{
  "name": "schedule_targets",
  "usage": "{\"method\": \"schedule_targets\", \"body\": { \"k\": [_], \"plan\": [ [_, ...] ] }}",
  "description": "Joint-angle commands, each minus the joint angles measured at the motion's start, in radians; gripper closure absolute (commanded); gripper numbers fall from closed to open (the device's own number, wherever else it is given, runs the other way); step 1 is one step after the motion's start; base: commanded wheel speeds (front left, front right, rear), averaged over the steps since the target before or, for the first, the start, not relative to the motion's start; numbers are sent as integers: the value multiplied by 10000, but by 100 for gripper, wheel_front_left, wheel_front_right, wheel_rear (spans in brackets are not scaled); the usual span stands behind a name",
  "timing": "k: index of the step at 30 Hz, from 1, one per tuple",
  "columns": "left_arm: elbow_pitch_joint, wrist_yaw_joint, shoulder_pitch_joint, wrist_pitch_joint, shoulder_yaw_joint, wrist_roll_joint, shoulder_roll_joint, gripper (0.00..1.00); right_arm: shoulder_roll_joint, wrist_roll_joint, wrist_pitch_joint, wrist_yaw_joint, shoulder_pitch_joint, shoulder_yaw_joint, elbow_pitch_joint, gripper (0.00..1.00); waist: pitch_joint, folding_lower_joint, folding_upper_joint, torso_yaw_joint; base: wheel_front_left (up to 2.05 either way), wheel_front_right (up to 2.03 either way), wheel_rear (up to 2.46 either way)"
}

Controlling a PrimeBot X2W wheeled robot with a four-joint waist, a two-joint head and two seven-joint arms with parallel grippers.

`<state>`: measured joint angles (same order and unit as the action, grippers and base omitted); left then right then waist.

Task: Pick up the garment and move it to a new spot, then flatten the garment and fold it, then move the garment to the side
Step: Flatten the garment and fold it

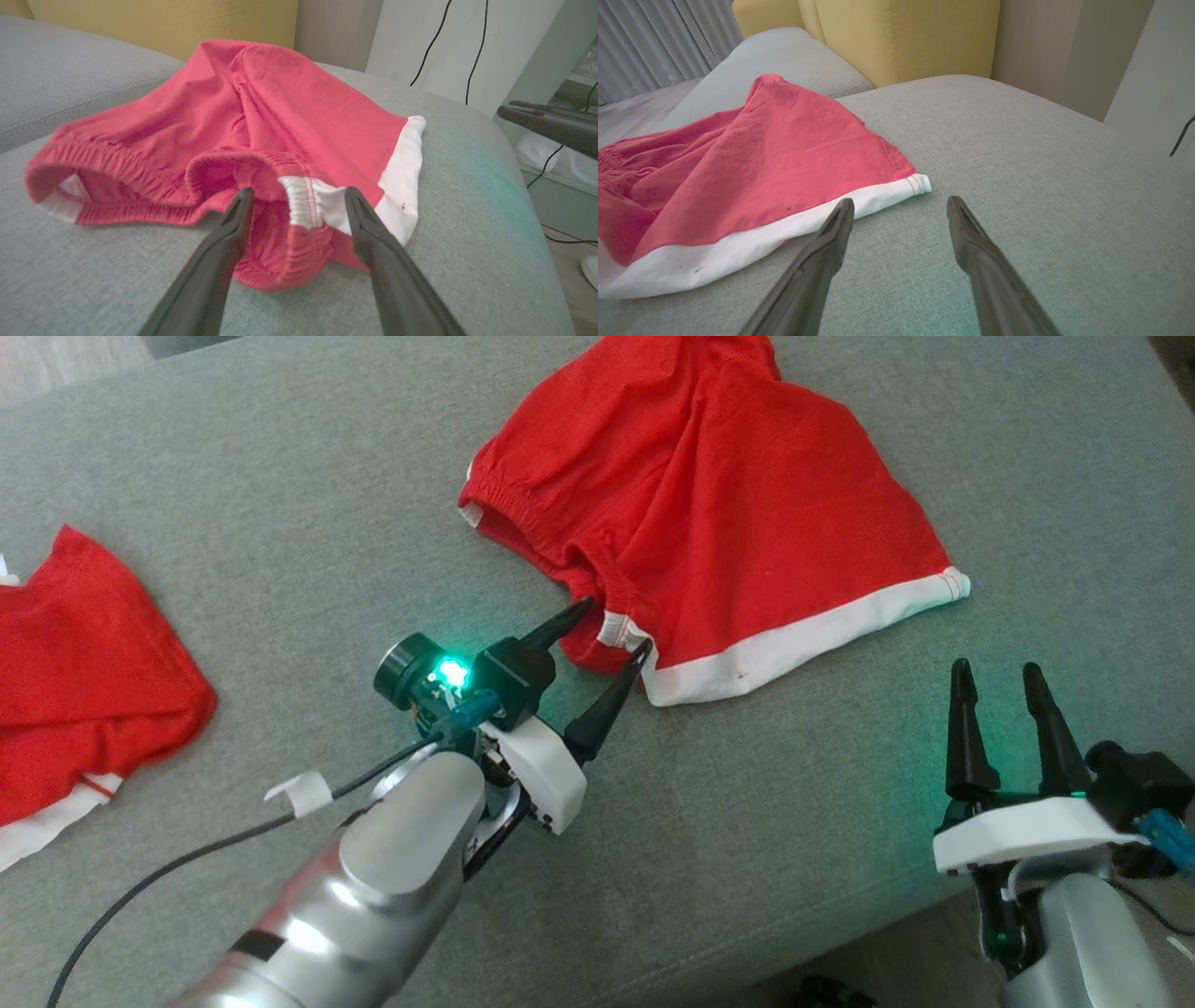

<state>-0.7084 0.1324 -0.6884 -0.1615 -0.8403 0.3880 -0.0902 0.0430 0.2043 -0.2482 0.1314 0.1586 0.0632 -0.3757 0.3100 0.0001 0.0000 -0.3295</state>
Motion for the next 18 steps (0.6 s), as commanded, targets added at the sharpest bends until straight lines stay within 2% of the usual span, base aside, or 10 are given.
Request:
{"method": "schedule_targets", "body": {
  "k": [1,2,3,4,12,15,18],
  "plan": [
    [202,-18,-476,-152,107,105,-136,0,72,78,-135,-7,273,-264,184,0,17,-1,0,-22,0,0,0],
    [190,-18,-529,-187,25,159,-144,20,72,72,-135,-7,274,-259,153,0,20,-1,0,-21,0,0,0],
    [183,-18,-574,-233,-40,216,-150,54,72,51,-135,-7,276,-251,110,0,14,-1,0,-14,0,0,0],
    [176,-18,-609,-269,-104,276,-153,100,72,18,-135,-7,282,-233,70,0,2,-1,0,4,0,0,0],
    [268,-18,-607,-581,-448,605,-310,100,72,-493,-132,-7,495,257,-634,0,-218,-1,0,485,0,0,0],
    [520,-56,-432,-772,-408,616,-427,100,72,254,278,-7,1005,692,-1348,0,-279,-1,0,833,0,0,0],
    [752,-68,-177,-831,-364,717,-552,100,72,-239,598,-7,1439,1145,-1874,0,-260,-1,0,1043,0,0,0]
  ]
}}
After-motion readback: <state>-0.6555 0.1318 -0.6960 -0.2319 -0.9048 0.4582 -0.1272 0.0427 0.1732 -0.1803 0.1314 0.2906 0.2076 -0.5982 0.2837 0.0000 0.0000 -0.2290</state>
